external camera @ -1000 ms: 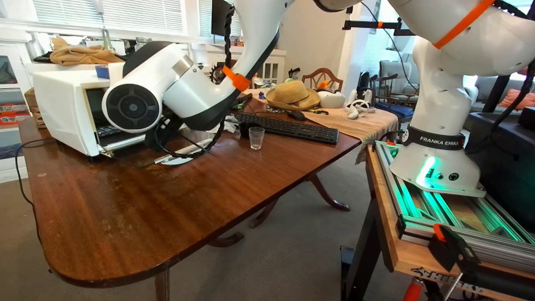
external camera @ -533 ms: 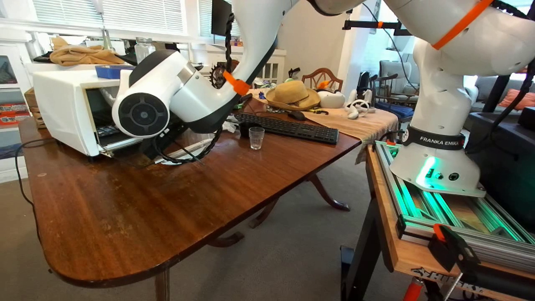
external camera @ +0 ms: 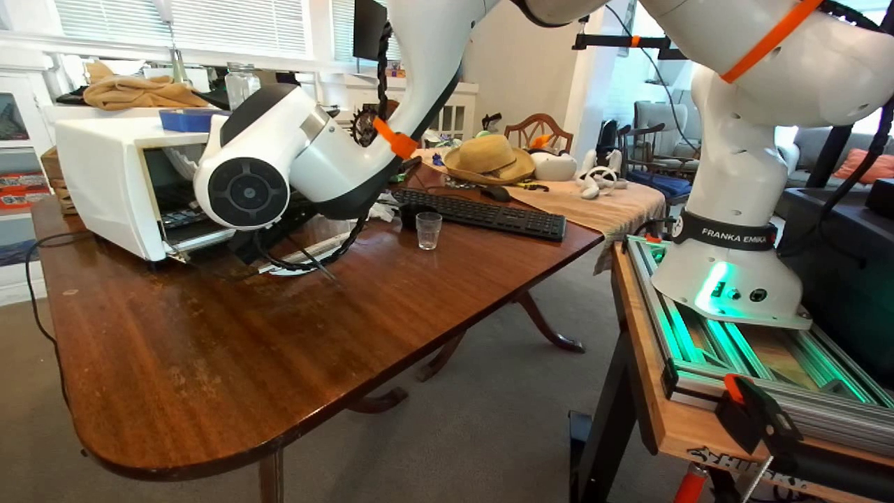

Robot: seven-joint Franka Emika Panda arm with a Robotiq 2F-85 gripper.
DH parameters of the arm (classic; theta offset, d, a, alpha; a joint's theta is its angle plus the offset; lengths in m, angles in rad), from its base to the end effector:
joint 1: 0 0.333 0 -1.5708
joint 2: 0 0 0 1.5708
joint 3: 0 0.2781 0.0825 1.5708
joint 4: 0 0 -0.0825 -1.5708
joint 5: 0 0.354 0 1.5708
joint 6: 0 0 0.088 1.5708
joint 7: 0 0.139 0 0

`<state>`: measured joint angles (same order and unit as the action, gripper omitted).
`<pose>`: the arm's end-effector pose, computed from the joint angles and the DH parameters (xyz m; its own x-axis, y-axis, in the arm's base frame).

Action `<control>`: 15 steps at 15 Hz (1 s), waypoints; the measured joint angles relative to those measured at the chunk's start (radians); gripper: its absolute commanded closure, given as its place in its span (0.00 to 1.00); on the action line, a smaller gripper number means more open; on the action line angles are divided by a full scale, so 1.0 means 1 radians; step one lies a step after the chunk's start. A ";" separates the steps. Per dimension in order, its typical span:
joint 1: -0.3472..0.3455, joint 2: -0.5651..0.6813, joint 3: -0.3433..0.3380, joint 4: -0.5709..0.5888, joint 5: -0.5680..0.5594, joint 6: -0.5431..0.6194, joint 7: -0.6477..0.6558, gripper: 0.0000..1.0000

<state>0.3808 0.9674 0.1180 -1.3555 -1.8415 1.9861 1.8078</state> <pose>0.6691 0.2417 0.1604 0.4115 0.2924 0.8632 -0.4500 -0.7584 0.4714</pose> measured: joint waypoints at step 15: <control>-0.078 -0.038 0.058 -0.009 0.094 0.137 -0.035 1.00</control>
<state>0.3024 0.9295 0.1757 -1.3642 -1.7475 2.1229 1.7728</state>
